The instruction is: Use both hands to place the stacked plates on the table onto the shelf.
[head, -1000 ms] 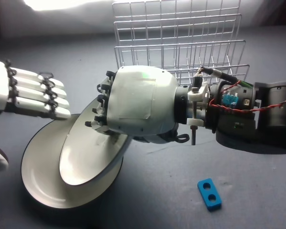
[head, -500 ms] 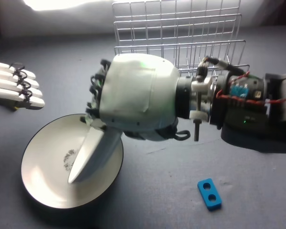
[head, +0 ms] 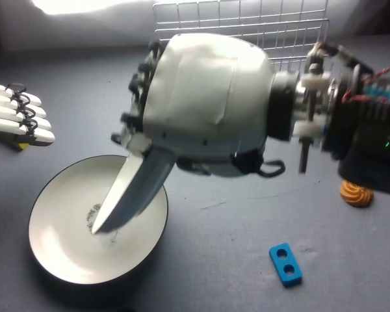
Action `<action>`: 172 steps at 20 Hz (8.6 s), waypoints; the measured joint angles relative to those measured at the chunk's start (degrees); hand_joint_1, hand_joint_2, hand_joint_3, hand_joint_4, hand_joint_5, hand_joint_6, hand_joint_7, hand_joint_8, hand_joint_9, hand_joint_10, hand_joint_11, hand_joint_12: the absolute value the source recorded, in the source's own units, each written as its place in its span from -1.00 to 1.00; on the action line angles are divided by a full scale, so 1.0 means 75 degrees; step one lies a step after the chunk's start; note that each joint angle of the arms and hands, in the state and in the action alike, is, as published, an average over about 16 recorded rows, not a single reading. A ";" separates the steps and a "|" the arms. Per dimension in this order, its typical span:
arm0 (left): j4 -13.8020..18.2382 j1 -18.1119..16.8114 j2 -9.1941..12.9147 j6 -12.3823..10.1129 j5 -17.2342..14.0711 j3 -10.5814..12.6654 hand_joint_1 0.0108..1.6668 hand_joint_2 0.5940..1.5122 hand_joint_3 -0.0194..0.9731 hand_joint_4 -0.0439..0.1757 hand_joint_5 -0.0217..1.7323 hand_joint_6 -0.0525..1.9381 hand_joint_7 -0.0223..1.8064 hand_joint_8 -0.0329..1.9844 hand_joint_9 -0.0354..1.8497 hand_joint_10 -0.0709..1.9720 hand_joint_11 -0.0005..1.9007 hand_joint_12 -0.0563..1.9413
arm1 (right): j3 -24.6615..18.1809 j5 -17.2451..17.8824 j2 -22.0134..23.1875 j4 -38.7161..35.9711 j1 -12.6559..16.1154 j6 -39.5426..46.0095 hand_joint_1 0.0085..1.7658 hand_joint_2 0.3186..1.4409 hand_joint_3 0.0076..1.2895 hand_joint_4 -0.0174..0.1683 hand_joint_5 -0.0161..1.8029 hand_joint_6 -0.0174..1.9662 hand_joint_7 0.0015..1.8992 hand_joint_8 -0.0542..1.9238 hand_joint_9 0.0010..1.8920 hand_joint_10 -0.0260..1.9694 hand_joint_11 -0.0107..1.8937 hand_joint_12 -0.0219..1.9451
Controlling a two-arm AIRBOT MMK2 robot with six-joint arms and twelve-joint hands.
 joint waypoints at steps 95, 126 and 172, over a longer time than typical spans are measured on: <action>0.0833 0.0127 -0.0099 0.0074 0.0544 -0.0797 -0.99 0.00 -0.93 -0.61 -0.93 -0.93 -0.94 -0.97 -0.94 -0.92 -0.98 -0.95 | 0.4855 -0.1477 -0.0799 0.1299 0.0245 0.7790 0.32 0.22 -1.00 -0.87 0.07 -0.73 0.16 -0.91 0.18 -0.91 -0.10 0.33; 0.0829 0.0209 -0.0151 0.0108 0.0626 -0.0745 -0.99 0.01 -0.93 -0.60 -0.93 -0.93 -0.96 -0.97 -0.94 -0.92 -0.98 -0.96 | 0.2486 -0.0891 0.0079 -0.0669 0.1061 0.5129 0.12 0.21 -1.00 -0.85 -0.15 -0.95 -0.06 -0.92 0.01 -0.96 -0.46 0.24; 0.0488 0.1361 -0.0229 -0.0032 0.1209 -0.0933 -0.99 0.01 -0.93 -0.63 -0.93 -0.96 -0.99 -0.99 -0.93 -0.90 -0.98 -0.96 | 0.0457 -0.1369 -0.0373 0.0019 -0.0234 0.1065 0.03 0.16 -1.00 -0.78 -0.96 -0.95 -0.97 -0.93 -0.90 -0.96 -0.98 -0.46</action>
